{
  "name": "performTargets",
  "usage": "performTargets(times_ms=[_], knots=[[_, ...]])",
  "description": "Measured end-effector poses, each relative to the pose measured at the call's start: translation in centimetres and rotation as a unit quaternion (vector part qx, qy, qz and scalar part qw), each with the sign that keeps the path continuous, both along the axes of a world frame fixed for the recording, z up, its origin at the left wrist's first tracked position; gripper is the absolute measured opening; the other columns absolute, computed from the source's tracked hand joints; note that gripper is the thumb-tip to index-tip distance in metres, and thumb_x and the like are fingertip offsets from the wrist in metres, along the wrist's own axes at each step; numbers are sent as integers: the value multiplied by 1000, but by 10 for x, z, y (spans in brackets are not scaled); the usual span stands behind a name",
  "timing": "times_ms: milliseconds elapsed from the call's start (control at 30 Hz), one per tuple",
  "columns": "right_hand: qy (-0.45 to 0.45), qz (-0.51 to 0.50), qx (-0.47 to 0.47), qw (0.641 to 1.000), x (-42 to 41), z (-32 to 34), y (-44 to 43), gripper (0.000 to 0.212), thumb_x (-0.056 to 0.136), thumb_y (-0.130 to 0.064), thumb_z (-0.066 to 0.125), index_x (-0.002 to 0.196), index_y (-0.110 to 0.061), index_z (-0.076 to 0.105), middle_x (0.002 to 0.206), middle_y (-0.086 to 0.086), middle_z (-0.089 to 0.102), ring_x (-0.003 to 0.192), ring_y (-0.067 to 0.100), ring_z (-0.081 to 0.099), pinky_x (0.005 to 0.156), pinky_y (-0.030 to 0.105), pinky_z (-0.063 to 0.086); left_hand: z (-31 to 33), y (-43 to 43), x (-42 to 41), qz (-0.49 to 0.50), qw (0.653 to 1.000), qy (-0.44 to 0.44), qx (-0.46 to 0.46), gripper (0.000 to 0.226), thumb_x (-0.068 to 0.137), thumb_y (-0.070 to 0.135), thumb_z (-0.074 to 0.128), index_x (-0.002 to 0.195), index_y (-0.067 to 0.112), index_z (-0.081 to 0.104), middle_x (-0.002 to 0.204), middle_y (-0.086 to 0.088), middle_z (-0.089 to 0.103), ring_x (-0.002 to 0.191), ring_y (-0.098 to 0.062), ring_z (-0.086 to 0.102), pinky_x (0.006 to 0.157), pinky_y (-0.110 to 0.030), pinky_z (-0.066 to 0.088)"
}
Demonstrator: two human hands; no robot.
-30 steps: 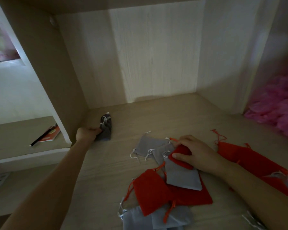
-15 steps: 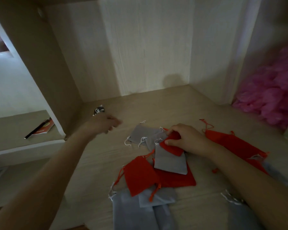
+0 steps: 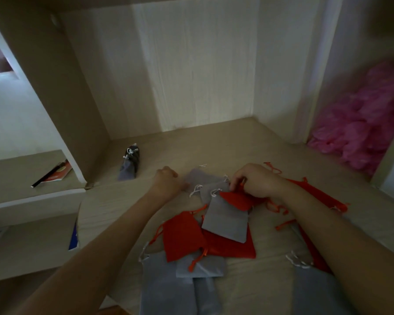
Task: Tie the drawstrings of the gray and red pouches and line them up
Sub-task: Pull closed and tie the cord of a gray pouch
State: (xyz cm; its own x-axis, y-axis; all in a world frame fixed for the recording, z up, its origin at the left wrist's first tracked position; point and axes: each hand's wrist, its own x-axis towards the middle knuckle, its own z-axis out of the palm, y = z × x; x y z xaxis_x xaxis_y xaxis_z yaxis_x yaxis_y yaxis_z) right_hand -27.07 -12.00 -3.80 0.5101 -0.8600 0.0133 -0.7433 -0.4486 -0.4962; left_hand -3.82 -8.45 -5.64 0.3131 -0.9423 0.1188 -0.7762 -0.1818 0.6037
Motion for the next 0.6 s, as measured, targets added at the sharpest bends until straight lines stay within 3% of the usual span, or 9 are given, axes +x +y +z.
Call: performTargets(times_ms=[67,167,267,400,500,600], knots=[[13,-7,-10,1000,2,1,3,43,77,11,46,92,-15,76,105,5,70,91,16,61,63,13,39,-2,-5,8,18,999,16,25,35,73,28,79,92,6,60,90,-5,53,84,-22,53,65,-26,36],[28,-4,-16,999,3,2,5,40,79,10,47,95,-14,75,110,6,69,101,19,61,70,14,35,-3,-8,10,-54,997,0,60,34,77,28,75,58,13,52,57,-2,48,59,-17,44,49,-27,26],[31,-4,-16,999,4,0,6,39,78,9,48,95,-14,75,109,7,69,101,20,61,70,14,35,0,-10,2,-79,995,-29,52,26,82,19,69,67,9,50,63,-5,47,64,-19,43,47,-24,24],[12,-10,-19,1000,1,-5,2,33,77,7,52,91,-12,75,104,6,71,96,18,63,64,12,38,19,-12,-4,-38,996,27,-74,17,83,12,67,73,13,54,62,3,50,63,-18,50,44,-18,31],[-58,-44,-27,997,2,-6,-5,19,80,-2,61,87,-13,75,100,1,72,90,12,62,61,1,33,46,-5,-8,-34,979,21,-198,12,81,13,68,77,16,56,63,8,52,61,-12,50,49,-15,33],[-272,-67,72,957,4,-4,-9,25,76,-10,74,98,-19,67,111,2,63,92,11,58,77,15,43,71,6,-17,-40,946,16,-322,14,82,12,67,79,16,54,59,12,48,52,0,47,45,-10,30]])
